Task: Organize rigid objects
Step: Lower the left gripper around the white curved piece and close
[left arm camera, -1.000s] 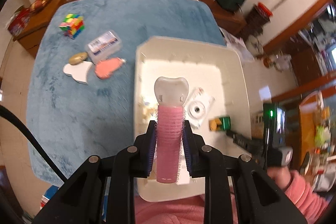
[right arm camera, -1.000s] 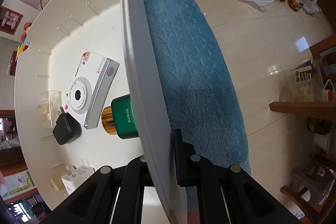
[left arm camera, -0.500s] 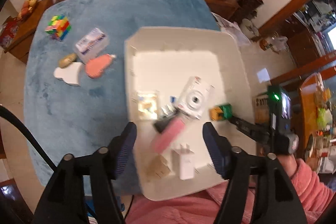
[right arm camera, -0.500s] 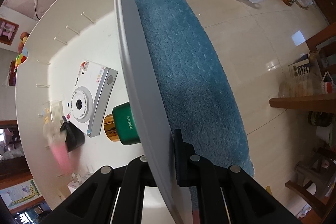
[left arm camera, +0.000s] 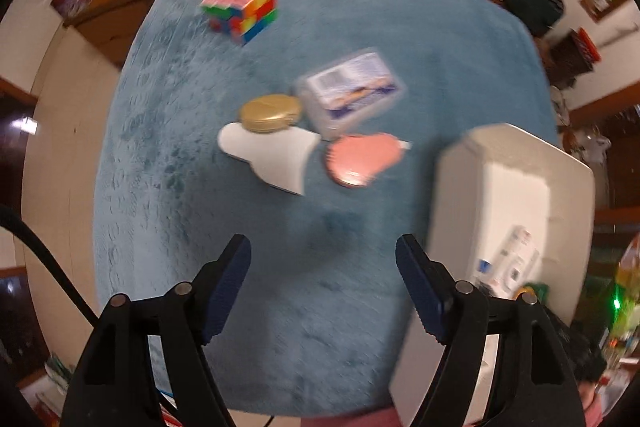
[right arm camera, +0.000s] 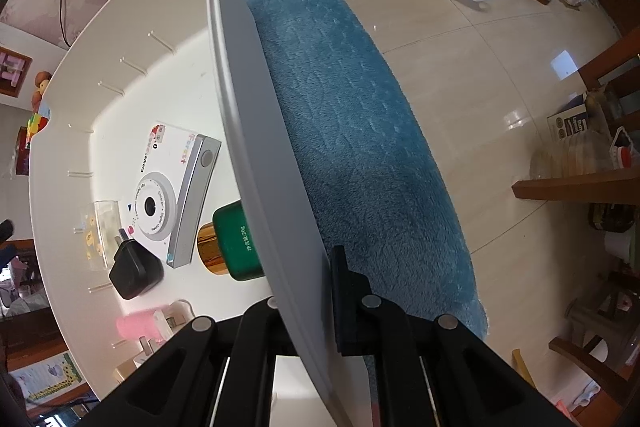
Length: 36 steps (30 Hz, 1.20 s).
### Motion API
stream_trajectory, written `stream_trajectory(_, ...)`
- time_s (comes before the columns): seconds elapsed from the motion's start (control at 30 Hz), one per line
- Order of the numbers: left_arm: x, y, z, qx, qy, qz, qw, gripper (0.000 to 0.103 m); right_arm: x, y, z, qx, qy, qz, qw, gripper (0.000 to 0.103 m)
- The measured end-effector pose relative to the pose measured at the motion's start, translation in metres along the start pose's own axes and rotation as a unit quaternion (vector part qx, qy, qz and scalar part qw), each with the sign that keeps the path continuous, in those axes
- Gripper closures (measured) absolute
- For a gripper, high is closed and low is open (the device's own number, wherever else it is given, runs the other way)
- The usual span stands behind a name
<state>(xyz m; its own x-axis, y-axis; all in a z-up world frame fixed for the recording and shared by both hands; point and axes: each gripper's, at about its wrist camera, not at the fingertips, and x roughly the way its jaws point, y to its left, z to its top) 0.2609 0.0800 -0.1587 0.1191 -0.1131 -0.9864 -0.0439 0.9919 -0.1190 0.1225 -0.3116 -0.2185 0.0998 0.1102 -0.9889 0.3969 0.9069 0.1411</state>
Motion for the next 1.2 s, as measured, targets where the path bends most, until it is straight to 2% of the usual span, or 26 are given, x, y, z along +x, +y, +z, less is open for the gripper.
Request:
stream_trajectory(0.23,0.051,0.028,0.027,0.002,0.036,0.041,0.9985,0.024,0.000,0.003,0.003,-0.002,0.000,-0.004,1.000,0.097)
stream_trajectory(0.4,0.069,0.039,0.043,0.007,0.039,0.048,0.9980,0.024,-0.001,0.005,0.004,-0.002,0.001,-0.006,1.000,0.097)
stream_trajectory(0.5,0.076,0.046,0.053,0.006,0.036,0.040,0.9985,0.024,-0.001,0.005,0.004,-0.005,0.001,-0.009,1.000,0.097)
stream_trajectory(0.7,0.083,0.055,0.070,0.003,0.036,0.002,0.9994,0.018,-0.002,0.009,0.004,-0.008,0.002,-0.015,1.000,0.097)
stream_trajectory(0.87,0.089,0.063,0.077,-0.016,0.043,-0.032,0.9984,0.018,-0.002,0.010,0.004,-0.008,0.002,-0.017,1.000,0.097)
stream_trajectory(1.2,0.088,0.057,0.064,0.012,0.048,-0.031,0.9983,0.018,-0.002,0.009,0.003,-0.007,0.002,-0.016,1.000,0.097)
